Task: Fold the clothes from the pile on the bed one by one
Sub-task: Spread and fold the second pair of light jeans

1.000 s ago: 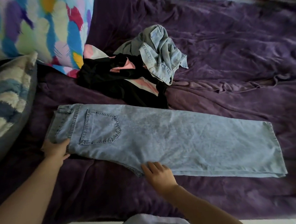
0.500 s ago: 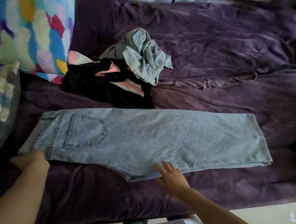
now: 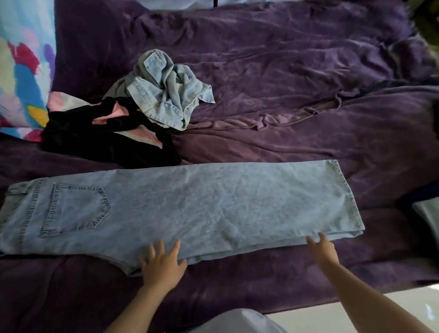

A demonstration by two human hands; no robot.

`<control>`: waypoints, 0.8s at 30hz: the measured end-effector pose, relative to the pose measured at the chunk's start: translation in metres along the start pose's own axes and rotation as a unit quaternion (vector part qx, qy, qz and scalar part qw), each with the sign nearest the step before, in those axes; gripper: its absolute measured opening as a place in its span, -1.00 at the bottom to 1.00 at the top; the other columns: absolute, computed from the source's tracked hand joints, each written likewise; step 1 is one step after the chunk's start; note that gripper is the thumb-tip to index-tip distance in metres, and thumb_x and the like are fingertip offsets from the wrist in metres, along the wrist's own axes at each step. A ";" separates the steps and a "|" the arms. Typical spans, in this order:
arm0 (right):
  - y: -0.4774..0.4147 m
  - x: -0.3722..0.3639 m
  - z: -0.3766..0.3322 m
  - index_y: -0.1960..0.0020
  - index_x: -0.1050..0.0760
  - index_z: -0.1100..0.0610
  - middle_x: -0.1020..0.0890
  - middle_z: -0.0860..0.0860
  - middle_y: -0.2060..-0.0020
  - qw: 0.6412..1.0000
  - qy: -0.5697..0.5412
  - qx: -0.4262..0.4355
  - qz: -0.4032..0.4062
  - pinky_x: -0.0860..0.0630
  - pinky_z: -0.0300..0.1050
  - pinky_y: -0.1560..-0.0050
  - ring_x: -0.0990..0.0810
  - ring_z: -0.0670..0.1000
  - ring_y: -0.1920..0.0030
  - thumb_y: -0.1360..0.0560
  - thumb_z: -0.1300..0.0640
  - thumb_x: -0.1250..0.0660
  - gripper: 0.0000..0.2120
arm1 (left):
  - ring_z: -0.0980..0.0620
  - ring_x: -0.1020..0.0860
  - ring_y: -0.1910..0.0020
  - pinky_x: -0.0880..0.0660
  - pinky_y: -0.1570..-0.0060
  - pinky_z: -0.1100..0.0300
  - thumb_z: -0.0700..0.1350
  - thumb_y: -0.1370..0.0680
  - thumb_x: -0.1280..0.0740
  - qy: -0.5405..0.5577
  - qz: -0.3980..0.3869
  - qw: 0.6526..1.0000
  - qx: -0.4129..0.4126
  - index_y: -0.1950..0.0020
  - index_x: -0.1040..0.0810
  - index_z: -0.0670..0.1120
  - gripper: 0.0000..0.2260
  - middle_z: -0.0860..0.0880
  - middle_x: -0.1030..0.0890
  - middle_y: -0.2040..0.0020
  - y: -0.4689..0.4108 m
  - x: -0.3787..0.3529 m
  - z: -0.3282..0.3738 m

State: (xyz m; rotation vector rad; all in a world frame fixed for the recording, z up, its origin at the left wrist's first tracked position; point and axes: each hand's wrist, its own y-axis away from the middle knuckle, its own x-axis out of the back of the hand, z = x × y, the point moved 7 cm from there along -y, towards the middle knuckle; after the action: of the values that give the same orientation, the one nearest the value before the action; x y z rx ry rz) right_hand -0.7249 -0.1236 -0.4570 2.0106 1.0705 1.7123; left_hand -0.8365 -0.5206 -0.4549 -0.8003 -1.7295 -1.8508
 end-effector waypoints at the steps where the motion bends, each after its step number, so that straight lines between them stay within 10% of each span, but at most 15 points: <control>1: -0.008 0.008 0.005 -0.46 -0.19 0.31 -0.33 0.35 -0.36 0.999 -0.031 -0.013 0.004 -0.26 0.03 -0.31 -0.32 0.29 -0.36 -0.59 0.08 -0.19 -0.48 | -0.20 0.11 -0.52 0.06 -0.42 -0.19 0.22 -0.59 -0.02 -0.014 -0.017 1.000 0.009 -0.53 0.05 0.17 -0.47 -0.11 0.07 -0.56 0.004 -0.007 0.004; 5: -0.041 0.037 0.027 -0.35 -0.29 0.40 -0.47 0.31 -0.25 0.981 -0.178 -0.075 0.016 -0.36 0.03 -0.15 -0.45 0.29 -0.23 -0.55 0.17 -0.21 -0.56 | -0.28 0.12 -0.50 0.11 -0.43 -0.23 0.24 -0.59 -0.01 -0.061 -0.046 0.996 0.041 -0.52 0.11 0.22 -0.46 -0.16 0.14 -0.55 0.017 -0.021 0.014; 10: -0.067 0.054 0.061 0.16 -0.41 0.24 -0.38 0.11 0.37 0.918 -0.364 -0.159 -0.004 -0.28 -0.34 0.69 -0.33 0.04 0.44 -0.54 0.15 -0.24 -0.83 | -0.33 0.22 -0.48 0.12 -0.41 -0.29 0.23 -0.59 -0.03 -0.055 -0.069 0.992 0.096 -0.50 0.21 0.24 -0.43 -0.14 0.27 -0.53 0.025 -0.033 0.025; 14: -0.083 0.060 0.062 -0.01 -0.43 0.25 -0.43 0.11 0.34 0.867 -0.467 -0.174 -0.005 -0.41 -0.30 0.55 -0.41 0.05 0.40 -0.50 0.13 -0.33 -0.80 | -0.29 0.20 -0.49 0.08 -0.41 -0.26 0.21 -0.59 -0.03 -0.061 -0.078 0.987 0.128 -0.51 0.21 0.20 -0.42 -0.18 0.22 -0.54 0.027 -0.034 0.037; 19: -0.087 0.059 0.063 -0.37 -0.32 0.21 -0.50 0.15 -0.25 0.792 -0.571 -0.217 -0.003 -0.46 -0.02 -0.15 -0.53 0.16 -0.23 -0.48 0.12 -0.39 -0.48 | -0.13 0.10 -0.53 -0.01 -0.45 -0.16 0.15 -0.60 -0.07 -0.022 -0.025 0.995 0.093 -0.54 0.09 0.11 -0.43 -0.07 0.08 -0.56 0.027 -0.029 0.064; 24: -0.096 0.064 0.059 -0.40 -0.28 0.28 -0.43 0.23 -0.33 0.834 -0.522 -0.170 -0.049 -0.53 -0.20 -0.01 -0.48 0.14 -0.29 -0.58 0.16 -0.21 -0.58 | -0.03 0.04 -0.53 -0.07 -0.46 -0.09 0.12 -0.60 -0.10 0.035 -0.005 0.997 0.067 -0.54 0.06 0.08 -0.42 0.01 0.00 -0.56 0.023 -0.021 0.084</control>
State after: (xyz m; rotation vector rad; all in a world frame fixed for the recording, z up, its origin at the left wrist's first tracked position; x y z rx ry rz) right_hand -0.7014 0.0005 -0.4879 2.0897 0.4106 0.4606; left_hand -0.7974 -0.4402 -0.4506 -0.6675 -1.7945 -1.7258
